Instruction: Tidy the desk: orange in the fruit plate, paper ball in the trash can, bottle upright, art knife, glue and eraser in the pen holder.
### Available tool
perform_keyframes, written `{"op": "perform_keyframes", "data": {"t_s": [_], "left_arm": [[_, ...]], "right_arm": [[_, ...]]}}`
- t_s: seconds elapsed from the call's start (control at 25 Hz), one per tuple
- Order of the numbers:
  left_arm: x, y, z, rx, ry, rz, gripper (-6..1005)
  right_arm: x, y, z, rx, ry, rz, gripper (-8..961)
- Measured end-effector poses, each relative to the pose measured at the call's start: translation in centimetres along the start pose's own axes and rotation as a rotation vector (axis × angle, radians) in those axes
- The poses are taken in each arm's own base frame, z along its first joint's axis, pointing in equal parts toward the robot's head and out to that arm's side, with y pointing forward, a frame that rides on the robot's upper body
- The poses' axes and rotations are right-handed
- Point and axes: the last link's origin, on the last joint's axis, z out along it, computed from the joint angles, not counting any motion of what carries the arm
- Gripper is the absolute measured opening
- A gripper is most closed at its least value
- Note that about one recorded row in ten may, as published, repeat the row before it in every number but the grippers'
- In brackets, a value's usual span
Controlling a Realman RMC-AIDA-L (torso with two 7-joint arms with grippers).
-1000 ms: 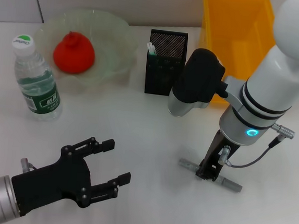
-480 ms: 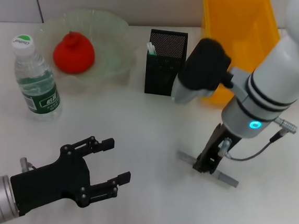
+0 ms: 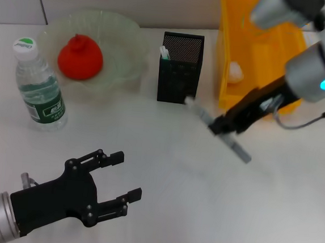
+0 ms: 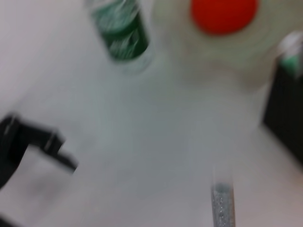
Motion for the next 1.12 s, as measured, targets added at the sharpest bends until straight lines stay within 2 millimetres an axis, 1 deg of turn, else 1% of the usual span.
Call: {"op": "perform_keyframes", "data": {"t_s": [0.04, 0.08, 0.12, 0.16, 0.2, 0.24, 0.28, 0.32, 0.36, 0.4, 0.44, 0.48, 0.52, 0.56, 0.6, 0.64, 0.68, 0.72, 0.84, 0.88, 0.92, 0.96, 1.0, 1.04, 1.08, 1.12], "left_arm": [[0.0, 0.0, 0.0, -0.001, 0.0, 0.001, 773], [0.0, 0.0, 0.1, -0.002, 0.0, 0.002, 773], [0.1, -0.1, 0.1, -0.003, 0.001, 0.003, 773], [0.1, -0.1, 0.1, -0.004, 0.001, 0.003, 773], [0.1, -0.1, 0.2, -0.005, 0.001, 0.004, 773], [0.1, -0.1, 0.2, -0.005, 0.001, 0.004, 773], [0.1, -0.1, 0.2, -0.005, 0.002, 0.005, 773], [0.1, -0.1, 0.2, -0.005, 0.002, 0.005, 773], [0.2, -0.1, 0.2, -0.006, 0.002, 0.005, 773], [0.2, -0.1, 0.2, -0.006, 0.002, 0.005, 773], [0.2, -0.1, 0.2, -0.006, 0.003, 0.005, 773], [0.2, -0.1, 0.3, -0.006, 0.003, 0.005, 773], [0.2, -0.1, 0.3, -0.006, 0.003, 0.005, 773], [0.2, -0.1, 0.3, -0.006, 0.003, 0.006, 773], [0.2, -0.1, 0.3, -0.006, 0.003, 0.005, 773], [0.2, -0.1, 0.3, -0.006, 0.003, 0.005, 773], [0.2, -0.1, 0.3, -0.006, 0.003, 0.005, 773], [0.2, -0.1, 0.3, -0.006, 0.003, 0.005, 773], [0.2, -0.1, 0.3, -0.008, 0.004, 0.004, 773], [0.2, 0.0, 0.4, -0.012, 0.004, -0.001, 773], [0.2, 0.0, 0.4, -0.012, 0.004, -0.001, 773], [0.2, 0.0, 0.4, -0.016, 0.006, -0.003, 773], [0.3, 0.1, 0.4, -0.019, 0.009, -0.003, 773], [0.3, 0.1, 0.4, -0.022, 0.012, -0.004, 773], [0.4, 0.2, 0.4, -0.027, 0.015, -0.004, 773], [0.4, 0.2, 0.4, -0.027, 0.015, -0.004, 773]], "right_arm": [[0.0, -0.3, -0.7, 0.01, -0.034, 0.012, 136], [-0.1, -0.8, -2.0, 0.014, -0.108, 0.026, 136], [-0.1, -0.8, -2.0, 0.014, -0.108, 0.026, 135], [-0.1, -1.2, -3.2, 0.009, -0.185, 0.042, 135], [-0.1, -1.2, -3.2, 0.009, -0.185, 0.042, 135], [0.0, -1.4, -3.8, 0.006, -0.221, 0.051, 134], [0.1, -1.9, -4.9, 0.003, -0.296, 0.062, 134], [0.1, -1.9, -4.9, 0.003, -0.296, 0.062, 134], [0.2, -2.3, -5.9, -0.006, -0.392, 0.066, 134], [0.2, -2.3, -5.9, -0.006, -0.392, 0.066, 133], [0.4, -2.5, -6.5, -0.015, -0.452, 0.068, 133], [0.9, -3.1, -7.3, -0.041, -0.593, 0.076, 133], [0.9, -3.1, -7.3, -0.041, -0.593, 0.076, 133], [1.5, -3.7, -7.7, -0.054, -0.718, 0.072, 133], [1.5, -3.7, -7.7, -0.054, -0.718, 0.072, 133], [2.0, -4.1, -7.8, -0.058, -0.788, 0.065, 133], [3.2, -4.9, -7.6, -0.063, -0.932, 0.06, 132], [3.2, -4.9, -7.6, -0.063, -0.932, 0.06, 132], [4.7, -5.9, -7.0, -0.043, -1.093, 0.05, 132], [5.4, -6.4, -6.2, -0.014, -1.166, 0.048, 132], [5.4, -6.4, -6.2, -0.014, -1.166, 0.048, 132], [5.7, -6.8, -5.1, 0.02, -1.206, 0.048, 132], [5.7, -6.8, -5.1, 0.02, -1.206, 0.048, 131], [5.7, -6.9, -4.4, 0.037, -1.215, 0.041, 131], [5.5, -7.0, -3.1, 0.069, -1.227, 0.014, 131], [5.5, -7.0, -3.1, 0.069, -1.227, 0.014, 131]]}}
